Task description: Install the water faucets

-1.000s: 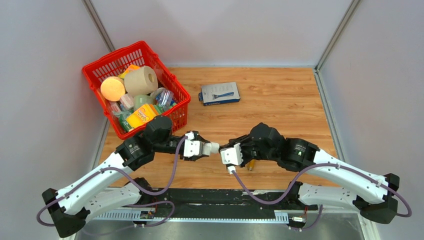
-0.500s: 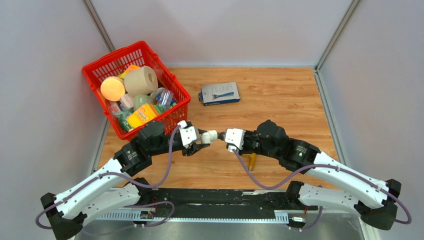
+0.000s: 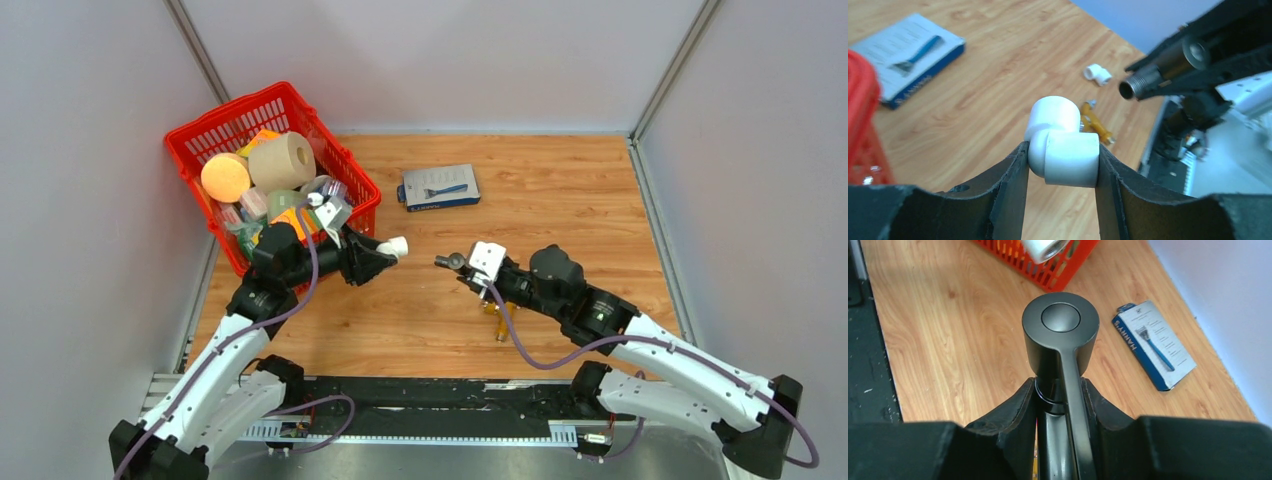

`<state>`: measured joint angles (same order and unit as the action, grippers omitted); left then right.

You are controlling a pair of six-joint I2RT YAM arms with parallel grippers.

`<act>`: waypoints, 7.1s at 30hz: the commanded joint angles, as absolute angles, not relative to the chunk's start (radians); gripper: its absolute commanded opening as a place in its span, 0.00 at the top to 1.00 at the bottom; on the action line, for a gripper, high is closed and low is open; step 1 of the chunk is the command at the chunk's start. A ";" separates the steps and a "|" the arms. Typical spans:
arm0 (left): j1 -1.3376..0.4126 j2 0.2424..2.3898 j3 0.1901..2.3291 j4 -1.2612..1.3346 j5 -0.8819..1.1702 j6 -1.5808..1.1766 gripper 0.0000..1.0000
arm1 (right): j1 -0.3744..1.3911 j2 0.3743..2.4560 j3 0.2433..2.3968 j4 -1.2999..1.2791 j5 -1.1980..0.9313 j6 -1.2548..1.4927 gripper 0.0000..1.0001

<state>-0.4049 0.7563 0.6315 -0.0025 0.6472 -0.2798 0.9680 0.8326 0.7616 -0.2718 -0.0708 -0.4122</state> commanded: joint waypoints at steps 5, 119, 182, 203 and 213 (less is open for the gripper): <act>-0.388 0.744 0.787 0.100 0.903 -0.442 1.00 | 0.836 0.729 0.712 0.110 -0.300 -0.425 1.00; -0.419 0.973 1.118 -0.141 1.291 -0.216 1.00 | 0.772 0.994 0.888 0.239 -0.748 -0.657 1.00; -0.644 0.520 0.699 -0.126 0.462 0.697 0.34 | 0.655 1.189 1.037 0.167 -0.828 0.262 1.00; -0.583 0.859 1.094 -0.480 0.603 0.164 0.14 | 0.632 1.025 0.927 0.124 -0.903 -0.288 1.00; -0.583 0.873 1.083 -0.463 0.764 0.403 0.15 | 0.632 1.000 0.916 0.129 -0.966 -0.334 1.00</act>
<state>-0.5858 0.8742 1.0550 -0.4751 0.6556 0.2810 0.6296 1.0332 0.9039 0.0410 -0.9043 -0.2890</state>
